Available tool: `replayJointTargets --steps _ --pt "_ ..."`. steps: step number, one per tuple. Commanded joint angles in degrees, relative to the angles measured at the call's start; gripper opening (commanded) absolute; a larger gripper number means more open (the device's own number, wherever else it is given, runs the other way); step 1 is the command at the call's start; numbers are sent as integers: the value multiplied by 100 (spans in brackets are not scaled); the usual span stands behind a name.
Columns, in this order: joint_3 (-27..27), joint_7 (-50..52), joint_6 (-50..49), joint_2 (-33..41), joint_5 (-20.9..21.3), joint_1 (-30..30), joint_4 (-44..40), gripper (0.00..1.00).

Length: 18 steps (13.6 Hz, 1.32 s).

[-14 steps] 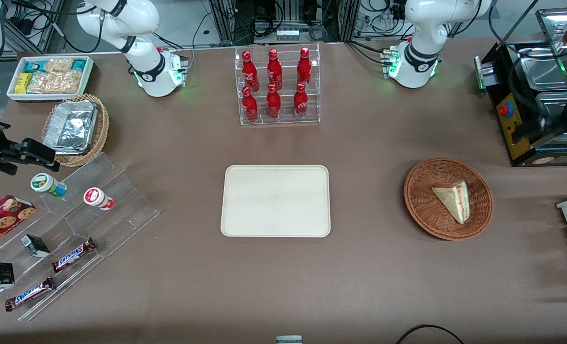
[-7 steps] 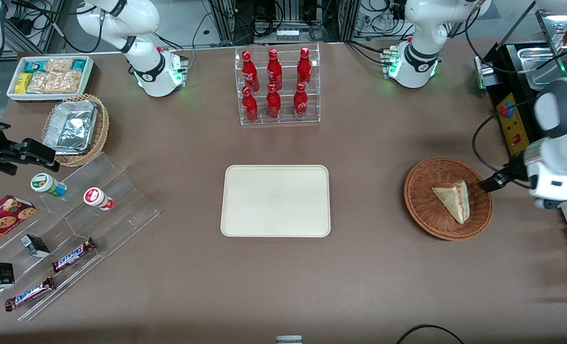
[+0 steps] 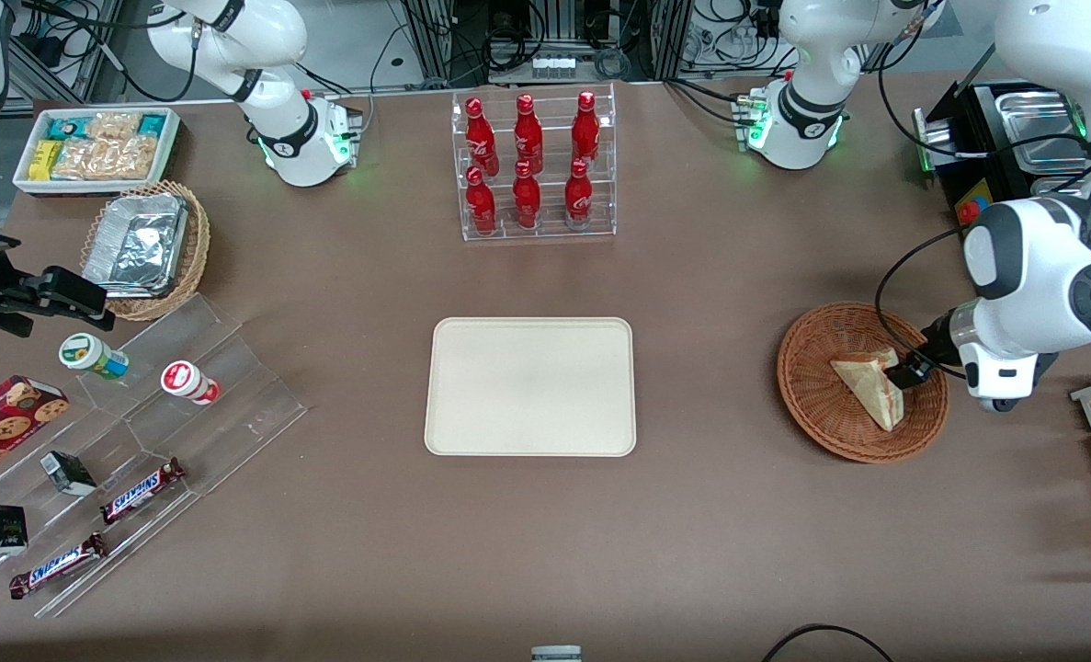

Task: Place sandwich from basket to tray
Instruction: 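Lower the open left gripper onto the sandwich in the wicker basket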

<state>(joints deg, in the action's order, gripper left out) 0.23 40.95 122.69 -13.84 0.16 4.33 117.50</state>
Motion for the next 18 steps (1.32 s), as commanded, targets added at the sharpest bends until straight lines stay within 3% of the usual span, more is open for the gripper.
replayJointTargets --steps 1,11,12,14,15,17,18 --pt "-5 291 246 48 -130 -2 150 100" --pt "-40 142 703 -497 -43 -283 141 100" --pt "-40 141 712 -514 -34 -301 115 91" --pt "-32 89 642 -506 1 -284 36 48" --pt "-23 -51 581 -506 1 -266 1 36" --pt "-5 -280 423 -488 1 -205 -69 19" --pt "-5 -272 274 -471 10 -222 -148 16"
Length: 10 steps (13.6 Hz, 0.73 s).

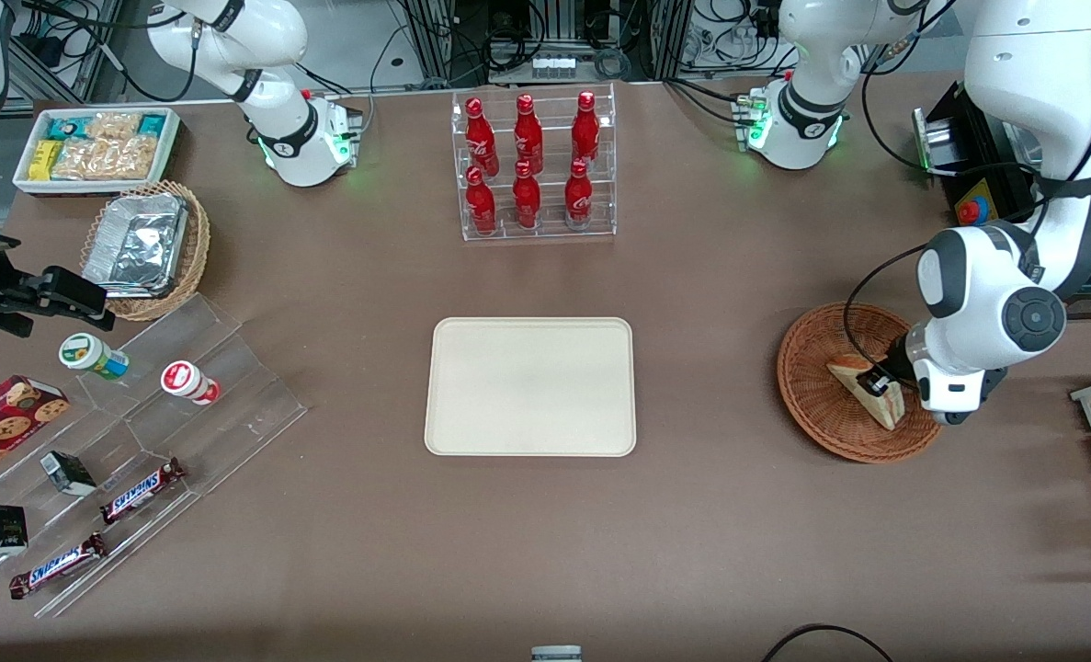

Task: Place sandwich from basket to tray
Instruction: 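Lower the open left gripper onto the sandwich in the wicker basket, then close the left gripper on the sandwich and lift it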

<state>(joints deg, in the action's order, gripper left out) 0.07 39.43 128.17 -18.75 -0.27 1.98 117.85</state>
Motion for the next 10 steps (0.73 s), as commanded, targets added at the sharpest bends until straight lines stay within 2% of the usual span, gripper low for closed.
replayJointTargets --steps 1,6,10 --pt "2 -67 -484 73 53 -39 -270 16" --pt "-33 475 -1549 784 9 -951 -473 16" --pt "-24 1276 -1489 830 44 -2515 -718 16"
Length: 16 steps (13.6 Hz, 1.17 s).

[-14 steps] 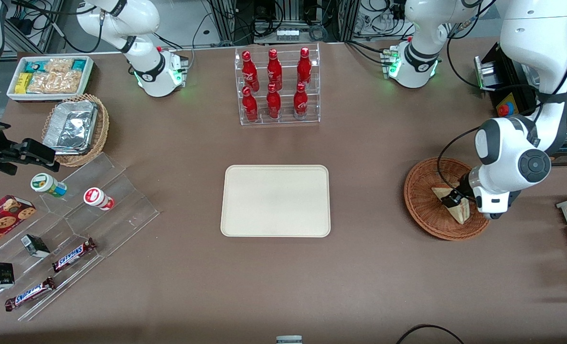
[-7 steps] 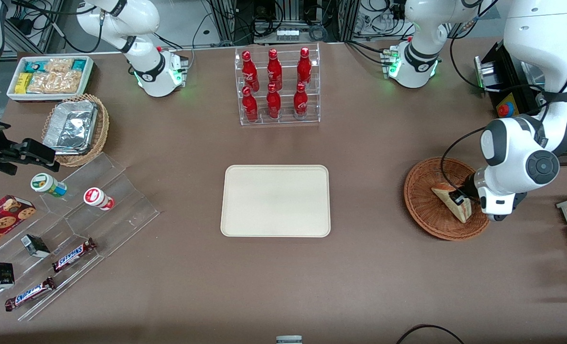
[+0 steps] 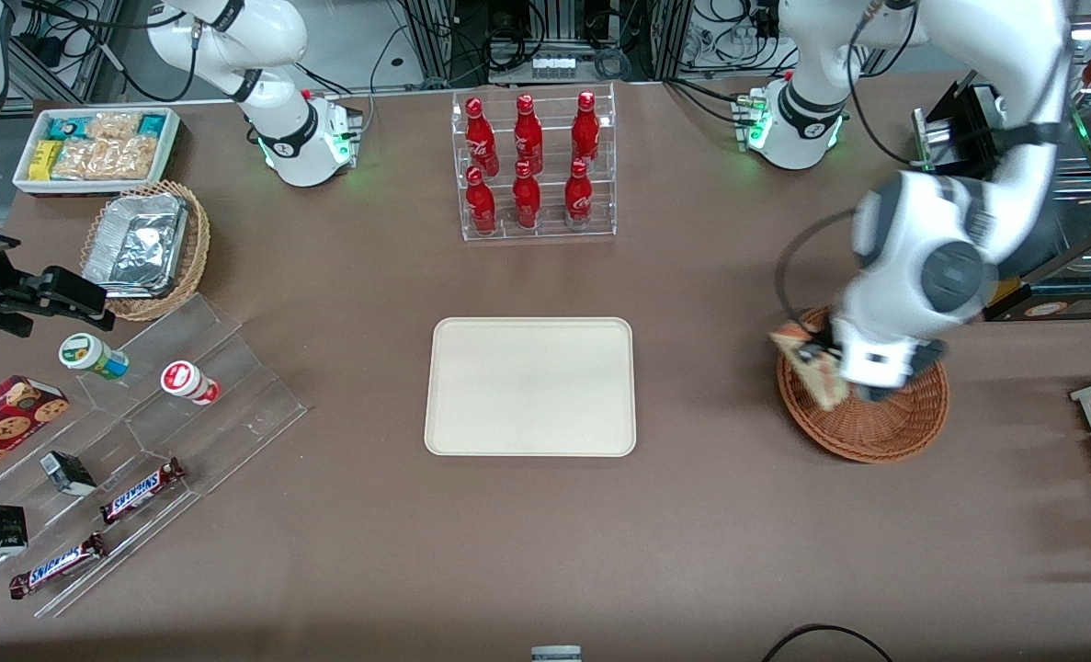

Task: Place sandwich from basket to tray
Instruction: 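Carry the held sandwich over the cream tray and lower it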

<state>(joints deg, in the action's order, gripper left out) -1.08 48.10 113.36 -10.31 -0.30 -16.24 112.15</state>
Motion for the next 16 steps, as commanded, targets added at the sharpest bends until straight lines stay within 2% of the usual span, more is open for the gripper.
replayJointTargets --steps 1,3,5,8,14,16 --pt "82 472 54 -110 39 -993 -289 16" --pt "82 516 116 -382 13 -1617 -631 16" --pt "73 508 169 -777 -84 -1952 -992 16" --pt "-76 482 713 -1156 -163 -2094 -1011 16" --pt "-111 508 1179 -1561 -119 -2208 -1116 14" --pt "-339 499 1276 -1614 -75 -2208 -1142 14"
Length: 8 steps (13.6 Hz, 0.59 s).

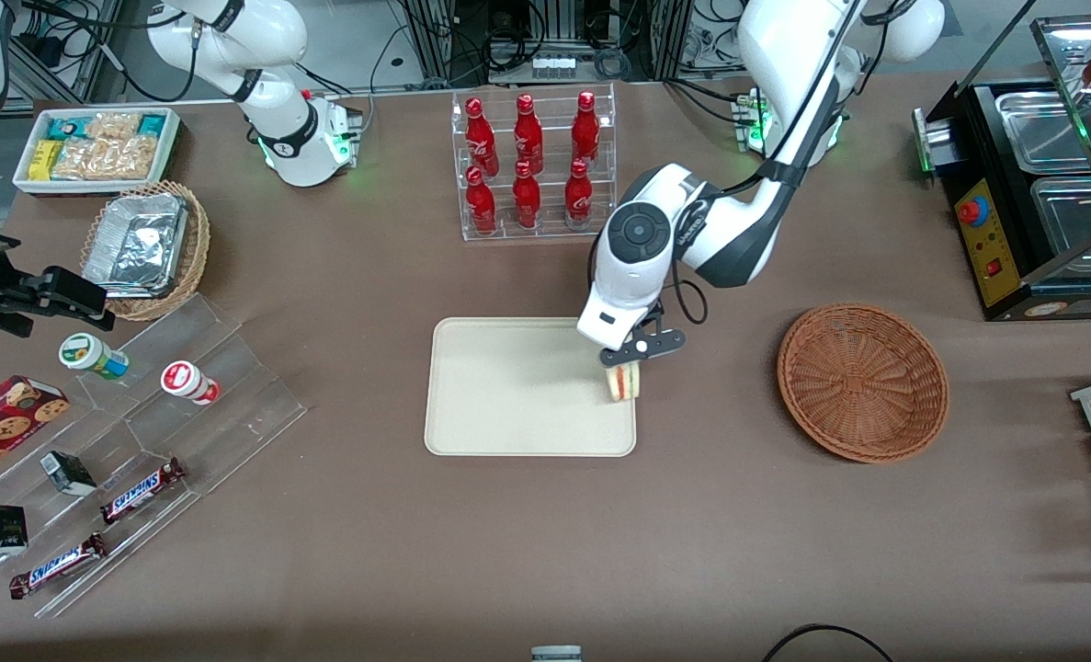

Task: Place sandwich from basket to tray
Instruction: 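Carry the held sandwich over the cream tray and lower it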

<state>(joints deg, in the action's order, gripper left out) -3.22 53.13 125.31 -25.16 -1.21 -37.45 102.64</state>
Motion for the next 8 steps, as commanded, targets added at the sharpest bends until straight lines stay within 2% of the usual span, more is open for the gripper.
replayJointTargets --steps 1,4,6,8 --pt "-214 -21 325 -129 32 -96 -209 14" --pt "-232 -92 1055 -339 190 -325 -218 14" --pt "-232 -92 1092 -454 454 -307 -201 14" --pt "-197 -144 1101 -568 516 -255 -174 14"
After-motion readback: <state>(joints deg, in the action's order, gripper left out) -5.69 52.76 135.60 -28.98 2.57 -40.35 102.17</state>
